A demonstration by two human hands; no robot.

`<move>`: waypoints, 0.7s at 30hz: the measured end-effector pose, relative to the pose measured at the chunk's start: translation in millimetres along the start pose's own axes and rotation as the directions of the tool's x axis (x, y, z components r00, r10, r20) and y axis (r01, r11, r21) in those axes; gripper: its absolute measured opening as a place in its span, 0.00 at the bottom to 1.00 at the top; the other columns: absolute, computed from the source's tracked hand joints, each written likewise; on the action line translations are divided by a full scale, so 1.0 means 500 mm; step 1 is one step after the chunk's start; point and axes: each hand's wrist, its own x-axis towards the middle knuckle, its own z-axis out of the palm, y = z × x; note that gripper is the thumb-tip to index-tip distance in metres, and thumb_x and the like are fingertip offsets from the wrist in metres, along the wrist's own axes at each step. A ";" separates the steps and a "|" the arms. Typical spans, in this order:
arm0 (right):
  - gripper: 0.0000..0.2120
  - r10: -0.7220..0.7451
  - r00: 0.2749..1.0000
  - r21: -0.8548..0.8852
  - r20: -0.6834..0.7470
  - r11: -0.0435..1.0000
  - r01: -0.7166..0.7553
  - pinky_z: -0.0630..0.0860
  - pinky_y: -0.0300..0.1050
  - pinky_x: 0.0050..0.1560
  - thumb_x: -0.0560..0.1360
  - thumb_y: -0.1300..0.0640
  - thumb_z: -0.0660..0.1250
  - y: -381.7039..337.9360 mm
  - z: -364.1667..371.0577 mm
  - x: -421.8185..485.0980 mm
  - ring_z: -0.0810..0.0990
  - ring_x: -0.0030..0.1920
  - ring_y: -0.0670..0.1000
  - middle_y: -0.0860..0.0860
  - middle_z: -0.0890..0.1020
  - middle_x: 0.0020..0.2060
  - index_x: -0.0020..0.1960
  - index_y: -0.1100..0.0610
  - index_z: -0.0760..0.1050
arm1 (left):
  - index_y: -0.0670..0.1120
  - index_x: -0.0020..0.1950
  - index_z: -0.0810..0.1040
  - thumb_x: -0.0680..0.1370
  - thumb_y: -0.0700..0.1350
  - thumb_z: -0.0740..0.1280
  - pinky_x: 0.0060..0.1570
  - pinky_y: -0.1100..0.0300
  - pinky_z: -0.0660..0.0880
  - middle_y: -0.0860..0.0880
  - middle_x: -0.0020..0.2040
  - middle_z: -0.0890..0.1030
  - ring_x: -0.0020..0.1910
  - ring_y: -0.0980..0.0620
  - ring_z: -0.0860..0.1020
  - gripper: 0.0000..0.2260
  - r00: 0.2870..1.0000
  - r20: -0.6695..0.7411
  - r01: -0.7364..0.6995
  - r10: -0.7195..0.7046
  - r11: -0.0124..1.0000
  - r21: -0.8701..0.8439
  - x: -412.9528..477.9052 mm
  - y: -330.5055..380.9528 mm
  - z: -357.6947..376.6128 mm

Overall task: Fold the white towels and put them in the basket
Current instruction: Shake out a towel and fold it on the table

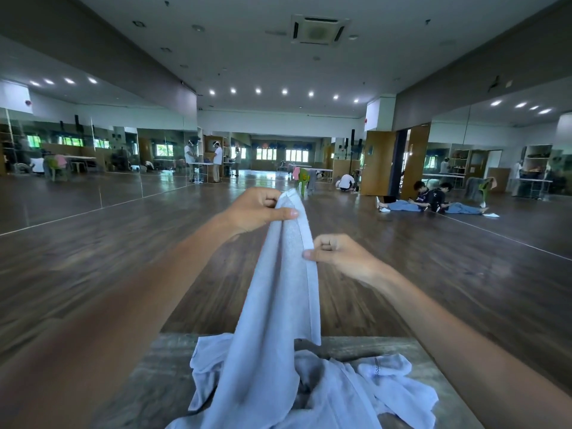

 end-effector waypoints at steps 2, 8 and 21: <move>0.07 0.006 1.000 0.052 -0.014 0.999 -0.005 0.71 0.33 0.36 0.75 0.61 0.69 0.002 -0.008 0.000 0.77 0.33 0.43 0.53 0.80 0.35 0.39 0.60 0.73 | 0.46 0.49 0.81 0.71 0.43 0.73 0.45 0.70 0.77 0.52 0.49 0.83 0.47 0.59 0.81 0.08 1.000 -0.008 -0.004 0.005 1.000 0.016 -0.003 0.002 -0.009; 0.11 0.124 0.989 -0.121 0.086 0.986 -0.113 0.75 0.49 0.45 0.75 0.60 0.68 0.028 -0.044 -0.017 0.80 0.43 0.53 0.59 0.81 0.43 0.47 0.70 0.74 | 0.44 0.49 0.81 0.72 0.45 0.73 0.49 0.66 0.74 0.51 0.50 0.83 0.51 0.56 0.80 0.09 0.996 -0.086 -0.008 0.013 0.998 0.067 -0.007 0.001 -0.041; 0.03 0.041 0.991 -0.574 -0.124 0.812 -0.105 0.72 0.44 0.41 0.77 0.60 0.62 0.002 -0.222 -0.048 0.76 0.41 0.51 0.54 0.79 0.41 0.46 0.54 0.73 | 0.50 0.55 0.76 0.74 0.48 0.69 0.52 0.61 0.74 0.55 0.51 0.80 0.55 0.52 0.79 0.11 0.992 -0.094 0.099 -0.086 0.984 0.151 -0.034 -0.047 -0.114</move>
